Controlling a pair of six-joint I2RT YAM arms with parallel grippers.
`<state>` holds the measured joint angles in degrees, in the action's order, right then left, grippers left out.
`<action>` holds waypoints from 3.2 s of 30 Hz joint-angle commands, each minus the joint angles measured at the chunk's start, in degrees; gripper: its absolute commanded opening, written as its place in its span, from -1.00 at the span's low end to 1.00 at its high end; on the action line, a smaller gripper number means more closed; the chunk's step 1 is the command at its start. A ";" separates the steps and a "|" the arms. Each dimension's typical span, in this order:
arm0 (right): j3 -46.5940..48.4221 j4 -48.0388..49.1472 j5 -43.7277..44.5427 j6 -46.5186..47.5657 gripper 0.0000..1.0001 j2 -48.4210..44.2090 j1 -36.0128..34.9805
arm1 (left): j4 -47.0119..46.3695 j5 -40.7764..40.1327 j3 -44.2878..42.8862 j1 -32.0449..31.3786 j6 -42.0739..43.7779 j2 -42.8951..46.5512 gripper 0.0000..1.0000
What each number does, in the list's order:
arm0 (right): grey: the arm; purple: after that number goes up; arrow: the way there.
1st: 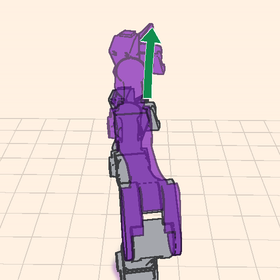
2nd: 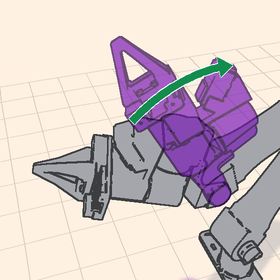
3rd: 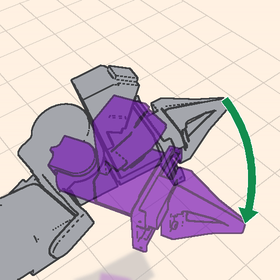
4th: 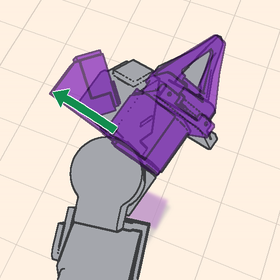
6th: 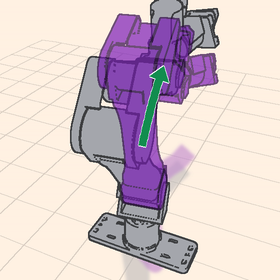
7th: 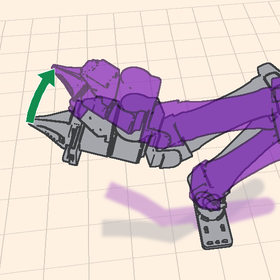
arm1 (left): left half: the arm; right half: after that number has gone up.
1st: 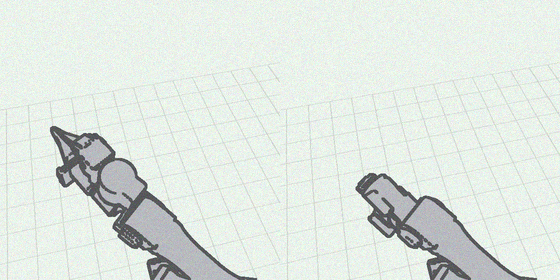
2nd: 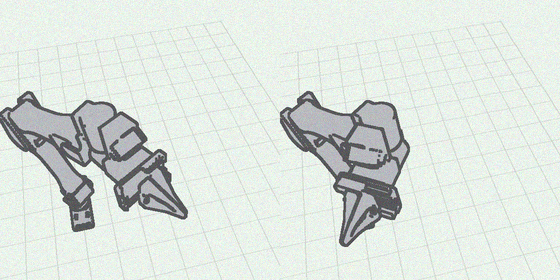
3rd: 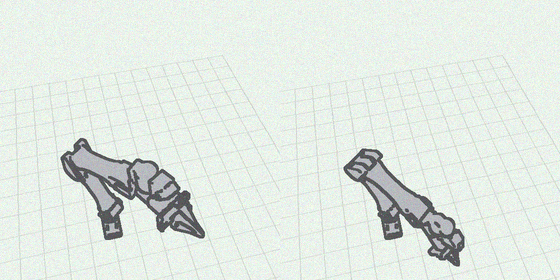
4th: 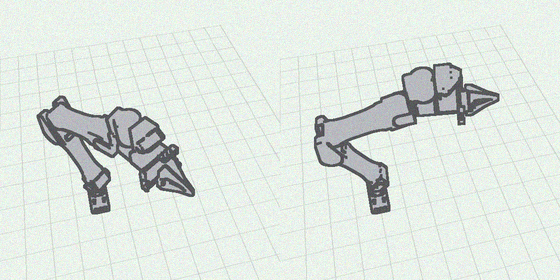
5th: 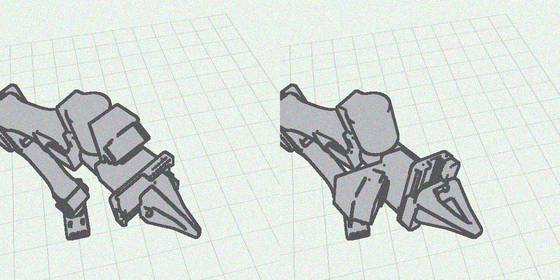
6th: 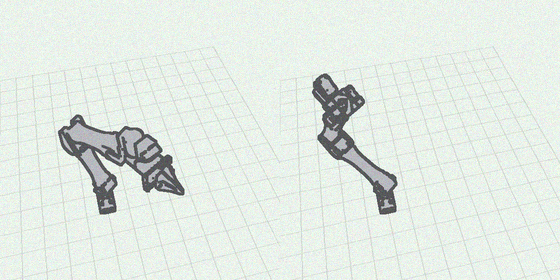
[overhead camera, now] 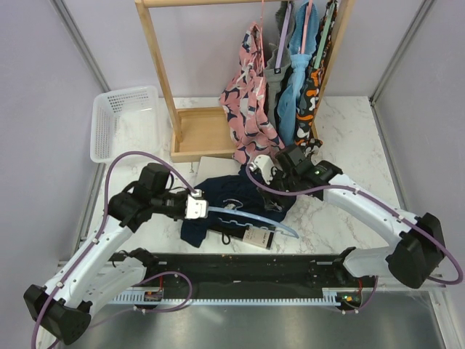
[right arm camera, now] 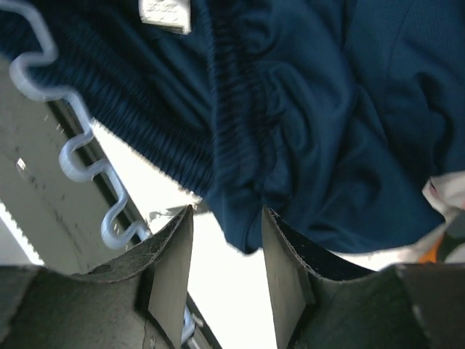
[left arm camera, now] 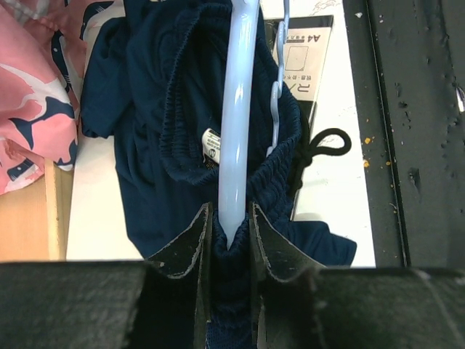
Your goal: Place the shorts on the hanger
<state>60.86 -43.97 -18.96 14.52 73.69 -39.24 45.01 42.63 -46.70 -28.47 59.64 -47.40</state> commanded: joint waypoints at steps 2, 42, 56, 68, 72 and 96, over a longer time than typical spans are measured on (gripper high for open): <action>-0.92 9.33 0.94 -5.29 -0.01 4.53 -0.22 | -3.61 2.37 -0.33 -0.18 -4.88 0.46 -0.97; -7.77 7.58 15.80 -3.54 -1.00 -2.06 12.43 | -2.47 0.52 -0.24 11.77 -16.65 14.35 -0.97; -5.93 1.96 10.88 1.56 -1.00 -4.17 23.95 | -7.04 -16.24 0.73 12.30 -19.91 11.10 -0.97; 3.38 -4.72 7.72 3.58 -1.00 -4.87 24.13 | -7.57 -18.11 2.49 12.12 -8.48 7.06 -0.96; 11.18 -10.86 1.22 3.05 -1.00 -0.40 22.46 | -7.75 -16.10 -2.42 11.59 -12.08 1.80 -0.97; 29.14 -8.07 -13.99 12.11 0.59 3.83 7.44 | -8.54 -2.38 -7.96 9.13 -14.37 -1.64 -0.97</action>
<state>86.76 -53.01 -25.36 23.05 78.39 -28.03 38.92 35.22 -50.09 -19.27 46.37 -47.62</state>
